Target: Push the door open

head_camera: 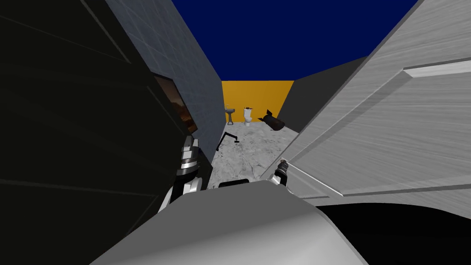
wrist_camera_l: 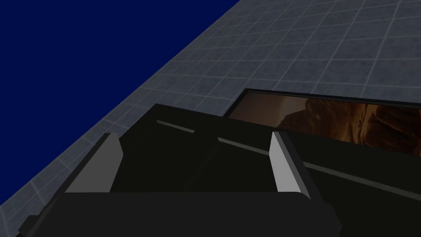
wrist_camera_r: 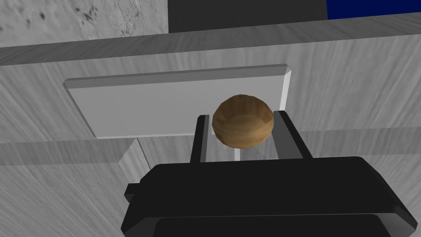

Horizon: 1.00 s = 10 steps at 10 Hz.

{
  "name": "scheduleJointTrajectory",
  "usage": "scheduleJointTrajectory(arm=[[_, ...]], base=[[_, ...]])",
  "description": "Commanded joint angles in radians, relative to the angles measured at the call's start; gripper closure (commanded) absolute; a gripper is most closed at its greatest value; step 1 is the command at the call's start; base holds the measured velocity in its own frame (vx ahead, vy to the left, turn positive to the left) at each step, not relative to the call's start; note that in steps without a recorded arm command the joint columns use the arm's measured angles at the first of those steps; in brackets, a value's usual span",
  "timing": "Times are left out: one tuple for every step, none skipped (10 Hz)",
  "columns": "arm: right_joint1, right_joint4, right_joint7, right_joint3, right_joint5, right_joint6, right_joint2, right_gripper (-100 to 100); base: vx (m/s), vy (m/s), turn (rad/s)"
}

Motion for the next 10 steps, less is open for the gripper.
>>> scheduleJointTrajectory(arm=[[-0.015, 0.032, -0.004, -0.007, -0.004, -0.019, -0.019, 100], [-0.013, 0.034, 0.004, -0.027, -0.017, -0.022, -0.022, 100], [-0.011, 0.036, 0.01, -0.04, -0.026, -0.023, -0.024, 100], [-0.01, 0.038, 0.016, -0.053, -0.035, -0.025, -0.026, 100], [-0.008, 0.039, 0.021, -0.064, -0.043, -0.027, -0.027, 100], [-0.006, 0.041, 0.027, -0.078, -0.052, -0.028, -0.029, 100], [-0.006, 0.042, 0.029, -0.082, -0.055, -0.029, -0.03, 100], [-0.006, 0.042, 0.029, -0.082, -0.055, -0.029, -0.03, 100], [-0.003, 0.034, 0.03, -0.083, -0.055, -0.023, -0.03, 100], [-0.001, 0.04, 0.038, -0.102, -0.068, -0.03, -0.034, 100]], base=[[0.133, -0.085, -0.009], [0.159, -0.112, -0.018], [0.213, -0.098, -0.042], [0.243, -0.108, -0.046], [0.208, -0.114, -0.032], [0.194, -0.125, -0.034], [0.148, -0.105, -0.024], [0.076, -0.045, -0.008], [0.026, -0.018, -0.008], [0.102, -0.078, -0.02]])
